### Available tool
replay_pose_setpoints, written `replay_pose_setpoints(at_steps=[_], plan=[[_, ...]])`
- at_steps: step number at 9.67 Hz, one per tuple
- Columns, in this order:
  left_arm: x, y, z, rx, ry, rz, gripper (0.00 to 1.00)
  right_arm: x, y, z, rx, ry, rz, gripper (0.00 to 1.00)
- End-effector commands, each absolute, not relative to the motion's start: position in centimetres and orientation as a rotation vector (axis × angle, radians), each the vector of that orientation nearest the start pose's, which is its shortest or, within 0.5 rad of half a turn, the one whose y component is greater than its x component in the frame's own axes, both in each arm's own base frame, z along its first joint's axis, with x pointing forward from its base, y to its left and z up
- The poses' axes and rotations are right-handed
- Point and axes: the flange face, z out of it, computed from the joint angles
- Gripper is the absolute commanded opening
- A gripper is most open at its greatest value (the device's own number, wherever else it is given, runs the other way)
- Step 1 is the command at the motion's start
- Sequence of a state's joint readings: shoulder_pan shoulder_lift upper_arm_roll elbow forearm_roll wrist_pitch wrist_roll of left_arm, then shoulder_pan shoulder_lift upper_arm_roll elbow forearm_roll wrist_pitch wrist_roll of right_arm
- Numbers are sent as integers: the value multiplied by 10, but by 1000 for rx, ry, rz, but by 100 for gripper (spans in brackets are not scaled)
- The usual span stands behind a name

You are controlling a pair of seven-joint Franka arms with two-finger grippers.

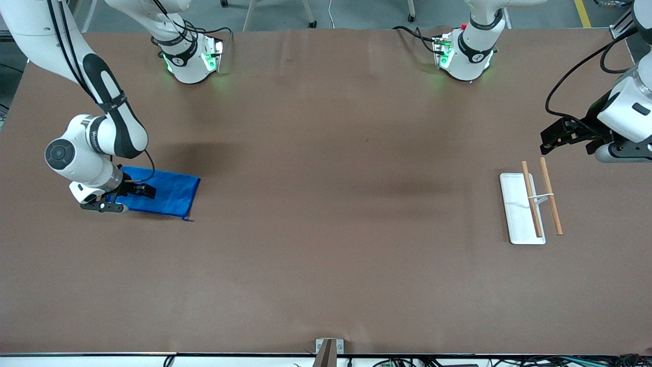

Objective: Right arm passes towel to left arm to hang
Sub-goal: 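Lower the right gripper onto the blue towel's edge, then grasp the towel edge with the right gripper and lift it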

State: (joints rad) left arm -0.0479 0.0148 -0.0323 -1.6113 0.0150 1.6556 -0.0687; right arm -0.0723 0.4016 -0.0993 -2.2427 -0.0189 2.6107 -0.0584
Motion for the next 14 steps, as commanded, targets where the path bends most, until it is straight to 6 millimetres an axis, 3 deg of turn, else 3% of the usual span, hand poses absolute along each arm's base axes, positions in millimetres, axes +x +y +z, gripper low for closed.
replay_pose_setpoints(at_steps=[1,2,5,6,9,10,11,14], plan=[[560,-42,604,-3105,26,24,100,527,-95,180,-3177,131,62,97],[562,-42,611,-3105,28,8,100,524,-97,173,-3176,138,74,88],[564,-43,614,-3108,32,1,100,520,-98,164,-3179,143,43,87],[565,-40,611,-3108,25,18,100,520,-98,163,-3179,143,48,74],[562,-41,611,-3104,24,51,100,522,-94,165,-3177,144,59,17],[561,-40,613,-3108,31,44,100,525,-93,170,-3172,140,104,10],[559,-39,615,-3116,33,41,100,533,-92,181,-3161,143,173,8],[560,-35,618,-3120,38,22,100,566,-92,244,-3116,160,301,4]])
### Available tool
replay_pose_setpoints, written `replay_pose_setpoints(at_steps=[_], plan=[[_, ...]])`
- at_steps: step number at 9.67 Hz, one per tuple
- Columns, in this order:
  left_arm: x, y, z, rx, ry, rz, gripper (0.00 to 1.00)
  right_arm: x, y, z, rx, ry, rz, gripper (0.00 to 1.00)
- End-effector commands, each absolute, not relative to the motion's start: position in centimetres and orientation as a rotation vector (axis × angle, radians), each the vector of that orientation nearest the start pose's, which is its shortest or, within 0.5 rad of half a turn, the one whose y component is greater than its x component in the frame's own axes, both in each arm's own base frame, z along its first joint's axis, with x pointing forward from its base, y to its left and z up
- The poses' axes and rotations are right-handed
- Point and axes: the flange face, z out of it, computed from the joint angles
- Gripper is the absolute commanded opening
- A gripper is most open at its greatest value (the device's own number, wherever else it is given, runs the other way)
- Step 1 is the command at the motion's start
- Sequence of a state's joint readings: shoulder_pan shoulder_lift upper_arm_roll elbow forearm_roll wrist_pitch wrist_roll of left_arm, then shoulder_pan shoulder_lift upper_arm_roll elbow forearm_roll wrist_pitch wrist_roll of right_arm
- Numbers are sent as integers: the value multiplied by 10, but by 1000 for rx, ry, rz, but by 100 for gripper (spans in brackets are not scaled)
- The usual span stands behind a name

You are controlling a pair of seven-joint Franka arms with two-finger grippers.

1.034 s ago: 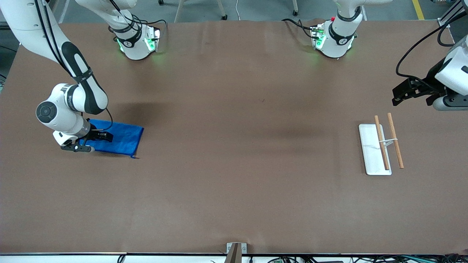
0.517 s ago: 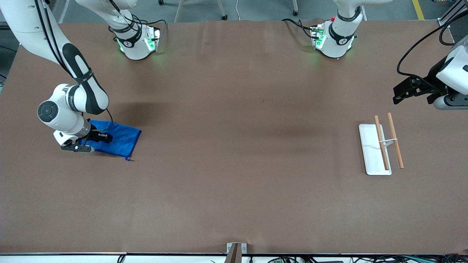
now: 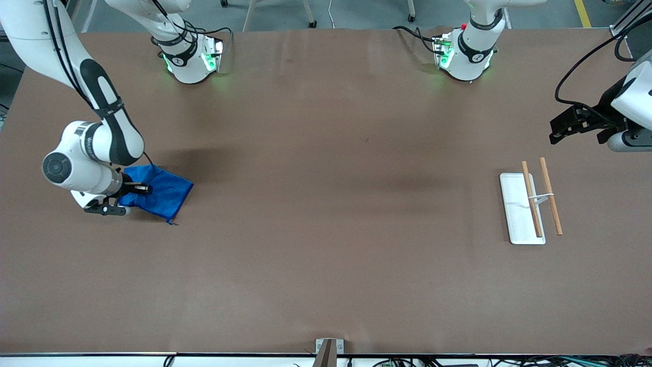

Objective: Right arm passes towel to left arm to hang
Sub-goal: 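Grasp the towel edge with the right gripper and lift it, then carry the towel toward the middle while the left gripper approaches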

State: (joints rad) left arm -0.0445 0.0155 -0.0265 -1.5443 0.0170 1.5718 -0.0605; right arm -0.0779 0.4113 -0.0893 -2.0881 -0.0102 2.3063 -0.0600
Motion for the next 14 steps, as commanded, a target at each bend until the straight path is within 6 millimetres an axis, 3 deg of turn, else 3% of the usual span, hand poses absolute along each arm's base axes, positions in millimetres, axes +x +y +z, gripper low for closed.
replay_pose_setpoints(at_steps=[1,3,5,7,9,11,14], plan=[[560,-35,618,-3118,41,22,100,576,-90,271,-3090,184,296,4],[561,-36,619,-3115,74,3,100,592,-79,322,-2929,258,383,5],[561,-39,618,-3118,125,4,100,598,-45,362,-2829,225,409,9],[561,-43,619,-3116,139,3,100,597,16,375,-2664,199,409,5],[559,-54,619,-3116,175,8,100,593,86,372,-2453,197,425,1],[555,-87,618,-3166,255,21,100,584,158,371,-2279,210,422,1],[551,-122,610,-3380,308,96,100,565,256,380,-2075,237,403,1]])
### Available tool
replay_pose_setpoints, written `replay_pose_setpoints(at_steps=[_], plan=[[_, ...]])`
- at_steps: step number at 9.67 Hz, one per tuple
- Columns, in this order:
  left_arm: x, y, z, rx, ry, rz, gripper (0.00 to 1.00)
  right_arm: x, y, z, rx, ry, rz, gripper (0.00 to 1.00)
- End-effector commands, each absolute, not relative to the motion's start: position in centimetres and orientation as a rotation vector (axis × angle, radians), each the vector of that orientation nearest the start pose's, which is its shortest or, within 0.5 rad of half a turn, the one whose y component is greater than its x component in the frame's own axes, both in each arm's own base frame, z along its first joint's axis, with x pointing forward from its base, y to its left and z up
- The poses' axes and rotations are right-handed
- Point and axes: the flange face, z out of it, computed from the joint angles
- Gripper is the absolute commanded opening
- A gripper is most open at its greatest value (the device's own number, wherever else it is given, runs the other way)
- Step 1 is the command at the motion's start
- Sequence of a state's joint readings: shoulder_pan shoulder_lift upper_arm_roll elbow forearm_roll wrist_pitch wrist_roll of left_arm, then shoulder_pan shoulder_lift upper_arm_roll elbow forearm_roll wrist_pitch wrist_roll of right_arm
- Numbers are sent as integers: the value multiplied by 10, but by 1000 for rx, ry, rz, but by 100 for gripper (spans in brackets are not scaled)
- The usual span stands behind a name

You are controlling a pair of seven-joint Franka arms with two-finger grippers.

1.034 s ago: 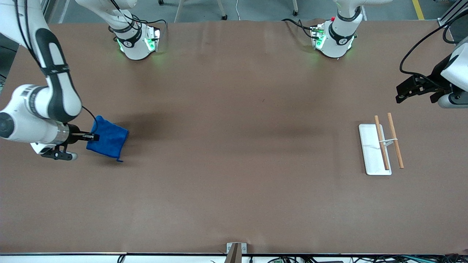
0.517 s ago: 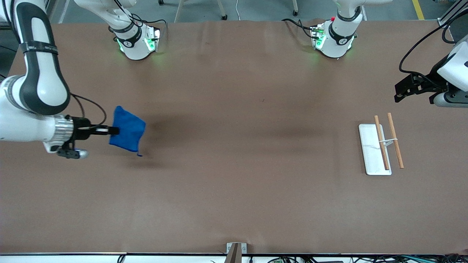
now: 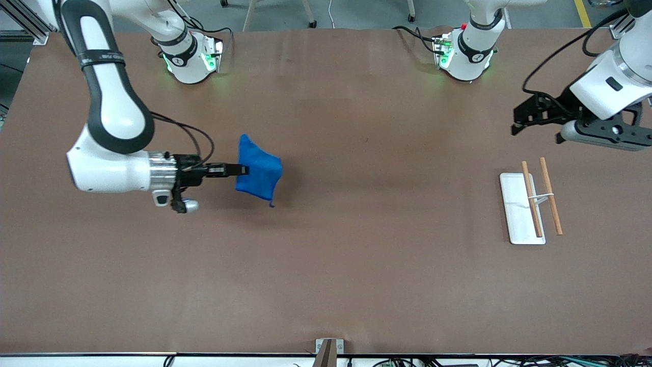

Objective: Right arm passes towel to left arm to hang
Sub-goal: 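Carry the towel toward the middle while the left gripper approaches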

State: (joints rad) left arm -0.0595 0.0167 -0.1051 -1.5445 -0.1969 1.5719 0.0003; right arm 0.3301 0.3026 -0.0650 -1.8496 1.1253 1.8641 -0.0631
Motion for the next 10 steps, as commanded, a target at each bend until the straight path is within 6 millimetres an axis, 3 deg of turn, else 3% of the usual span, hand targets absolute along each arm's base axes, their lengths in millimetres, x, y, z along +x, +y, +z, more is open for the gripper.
replay_pose_setpoints(at_steps=[1,4,6,9,10], plan=[[547,-149,595,-3411,378,168,100,558,281,388,-2001,243,413,1],[547,-206,542,-3547,474,430,100,532,346,424,-1826,277,370,1],[553,-232,508,-3625,527,567,100,519,370,437,-1701,260,356,1],[552,-241,460,-3794,686,757,100,506,392,438,-1621,246,360,1],[551,-232,444,-3855,703,798,100,503,394,438,-1615,246,368,1]])
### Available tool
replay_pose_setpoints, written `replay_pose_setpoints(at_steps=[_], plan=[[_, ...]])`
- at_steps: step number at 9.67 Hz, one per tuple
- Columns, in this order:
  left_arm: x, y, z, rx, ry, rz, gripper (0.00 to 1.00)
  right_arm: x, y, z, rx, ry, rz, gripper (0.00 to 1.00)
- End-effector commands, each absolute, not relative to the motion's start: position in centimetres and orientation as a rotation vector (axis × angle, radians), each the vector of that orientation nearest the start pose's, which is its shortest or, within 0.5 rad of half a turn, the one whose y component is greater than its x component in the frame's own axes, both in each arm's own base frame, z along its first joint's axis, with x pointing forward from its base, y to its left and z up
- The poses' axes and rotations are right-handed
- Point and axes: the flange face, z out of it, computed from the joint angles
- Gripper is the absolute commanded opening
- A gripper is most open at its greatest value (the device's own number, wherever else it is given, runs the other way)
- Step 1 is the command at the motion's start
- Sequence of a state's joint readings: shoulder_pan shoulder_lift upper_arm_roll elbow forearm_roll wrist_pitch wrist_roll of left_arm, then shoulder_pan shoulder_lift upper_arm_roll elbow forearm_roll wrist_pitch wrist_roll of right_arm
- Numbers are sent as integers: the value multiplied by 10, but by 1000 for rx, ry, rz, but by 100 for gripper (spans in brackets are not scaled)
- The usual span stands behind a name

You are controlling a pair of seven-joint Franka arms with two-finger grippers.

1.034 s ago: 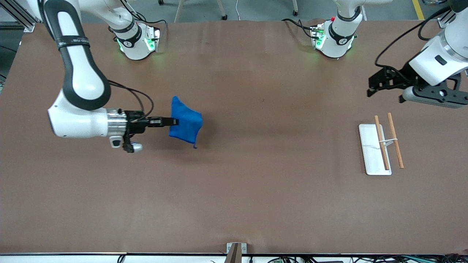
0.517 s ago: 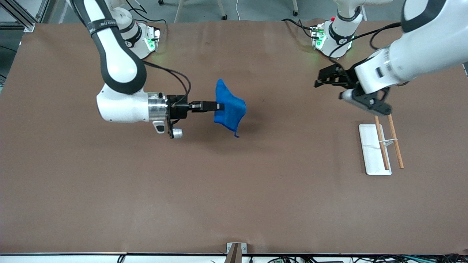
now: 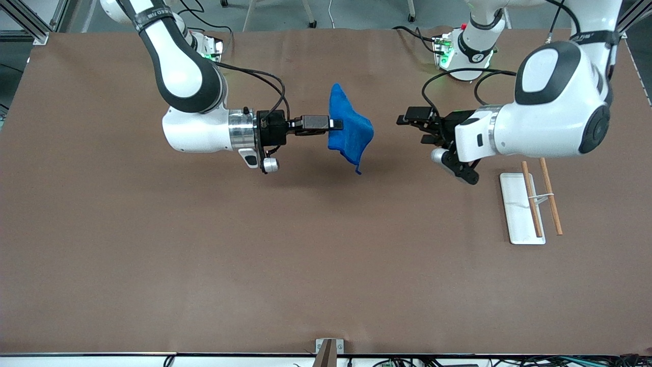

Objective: Right arm passes towel to left arm to hang
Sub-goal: 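Carry the towel toward the middle while the left gripper approaches, then grasp the hanging towel with the left gripper beside the right gripper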

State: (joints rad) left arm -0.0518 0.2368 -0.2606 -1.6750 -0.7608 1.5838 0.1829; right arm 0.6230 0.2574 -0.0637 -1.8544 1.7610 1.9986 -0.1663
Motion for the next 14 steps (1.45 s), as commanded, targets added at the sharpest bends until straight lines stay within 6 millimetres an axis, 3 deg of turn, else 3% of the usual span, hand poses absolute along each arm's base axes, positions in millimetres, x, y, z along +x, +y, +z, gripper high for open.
replay_pose_setpoints(at_steps=[1,2,3,6,10,14], plan=[[546,-229,420,2100,-376,-469,100,502,396,439,-1601,252,369,1],[534,-232,391,2013,-326,-508,100,499,399,443,-1591,248,369,2],[531,-233,376,1977,-343,-490,100,497,402,444,-1591,244,370,2],[526,-237,350,1854,-267,-435,100,492,405,446,-1593,240,370,2],[507,-242,324,1752,-253,-391,83,485,412,447,-1564,265,375,2],[509,-251,325,1630,-172,-312,83,479,423,448,-1505,299,391,2]])
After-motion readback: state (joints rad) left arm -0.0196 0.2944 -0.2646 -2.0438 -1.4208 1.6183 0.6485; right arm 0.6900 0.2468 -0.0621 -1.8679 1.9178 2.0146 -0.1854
